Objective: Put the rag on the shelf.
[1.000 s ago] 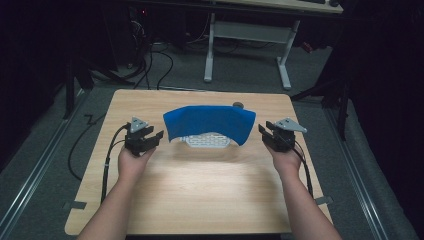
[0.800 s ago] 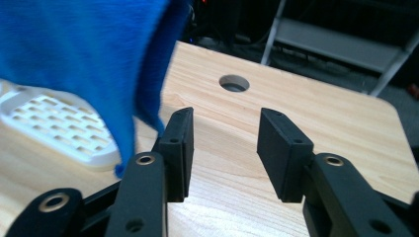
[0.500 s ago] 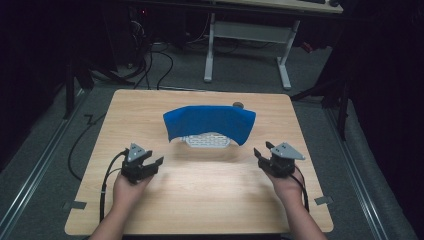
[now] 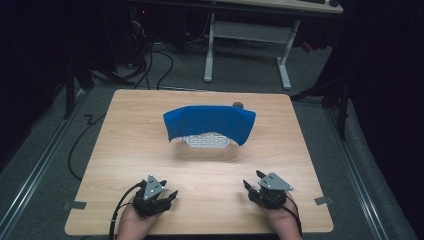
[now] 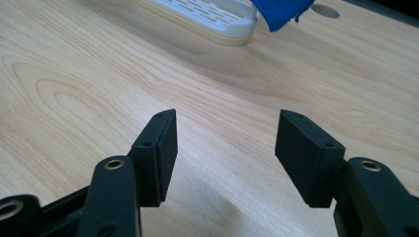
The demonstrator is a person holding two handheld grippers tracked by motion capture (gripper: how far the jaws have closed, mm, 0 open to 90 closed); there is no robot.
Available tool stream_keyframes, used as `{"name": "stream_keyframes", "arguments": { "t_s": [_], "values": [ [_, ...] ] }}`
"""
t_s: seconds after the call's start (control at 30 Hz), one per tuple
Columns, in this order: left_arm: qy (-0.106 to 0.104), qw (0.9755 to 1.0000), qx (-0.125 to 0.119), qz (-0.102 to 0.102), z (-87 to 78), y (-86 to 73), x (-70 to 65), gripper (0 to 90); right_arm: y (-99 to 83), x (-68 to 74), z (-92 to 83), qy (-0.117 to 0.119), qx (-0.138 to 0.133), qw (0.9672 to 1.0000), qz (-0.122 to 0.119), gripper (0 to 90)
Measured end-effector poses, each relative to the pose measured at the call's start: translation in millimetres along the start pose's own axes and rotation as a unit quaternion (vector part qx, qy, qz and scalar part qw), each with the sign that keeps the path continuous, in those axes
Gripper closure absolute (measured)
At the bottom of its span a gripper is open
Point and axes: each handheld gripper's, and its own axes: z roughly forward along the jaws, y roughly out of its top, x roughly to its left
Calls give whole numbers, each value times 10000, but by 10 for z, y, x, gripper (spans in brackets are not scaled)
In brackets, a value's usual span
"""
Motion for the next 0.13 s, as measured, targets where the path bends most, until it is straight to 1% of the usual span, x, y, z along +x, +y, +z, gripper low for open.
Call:
{"name": "stream_keyframes", "arguments": {
  "t_s": [0.13],
  "values": [
    [-4, 10000, 31, -62, 17, -7, 36, 443, -6, -5, 29, 39, 38, 10000, 34, 409]
  ]
}}
